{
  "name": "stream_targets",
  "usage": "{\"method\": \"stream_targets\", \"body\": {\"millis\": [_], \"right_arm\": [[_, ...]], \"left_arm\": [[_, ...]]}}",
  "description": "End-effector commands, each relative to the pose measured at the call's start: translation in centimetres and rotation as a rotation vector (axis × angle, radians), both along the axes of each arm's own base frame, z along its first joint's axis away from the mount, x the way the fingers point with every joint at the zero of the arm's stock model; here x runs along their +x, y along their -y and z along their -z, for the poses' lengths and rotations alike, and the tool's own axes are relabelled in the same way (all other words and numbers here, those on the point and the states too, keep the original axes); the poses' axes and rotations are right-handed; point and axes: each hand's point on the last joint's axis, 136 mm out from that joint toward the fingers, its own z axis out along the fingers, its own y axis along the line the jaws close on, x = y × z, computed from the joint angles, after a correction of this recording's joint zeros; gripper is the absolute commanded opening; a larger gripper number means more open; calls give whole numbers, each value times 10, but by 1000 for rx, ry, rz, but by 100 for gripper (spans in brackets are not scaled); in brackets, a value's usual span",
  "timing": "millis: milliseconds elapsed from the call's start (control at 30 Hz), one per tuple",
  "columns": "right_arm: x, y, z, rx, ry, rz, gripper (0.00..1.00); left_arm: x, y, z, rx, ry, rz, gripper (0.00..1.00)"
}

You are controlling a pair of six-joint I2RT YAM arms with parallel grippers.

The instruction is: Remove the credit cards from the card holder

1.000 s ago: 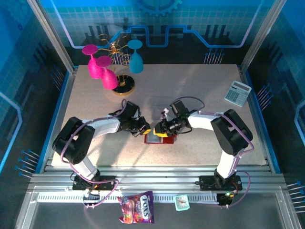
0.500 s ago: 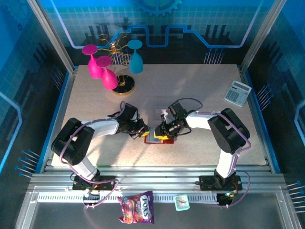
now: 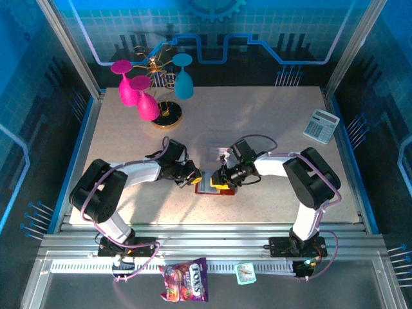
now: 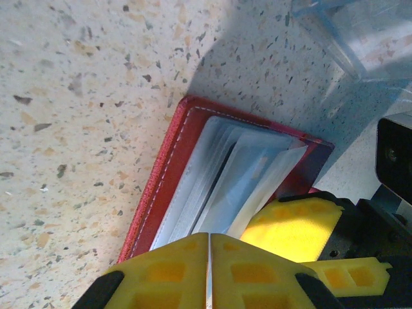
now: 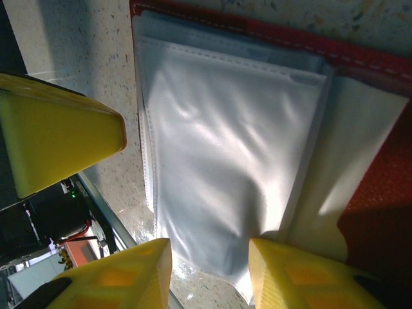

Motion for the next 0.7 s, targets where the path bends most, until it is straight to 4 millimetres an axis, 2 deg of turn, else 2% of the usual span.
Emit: {"method": "stream_targets", "body": {"millis": [0,333,667], "right_arm": [[-3,9,7,-11,-29,34,38],[-1,10,8,36,-44,57,38],[-5,14,13,36,-55,71,36]], "left_arm": [[0,5,-3,-13,6,36,11],[-7,17,1,45,-21,114,10],[-6,12,-1,73,-7,91,10]]}}
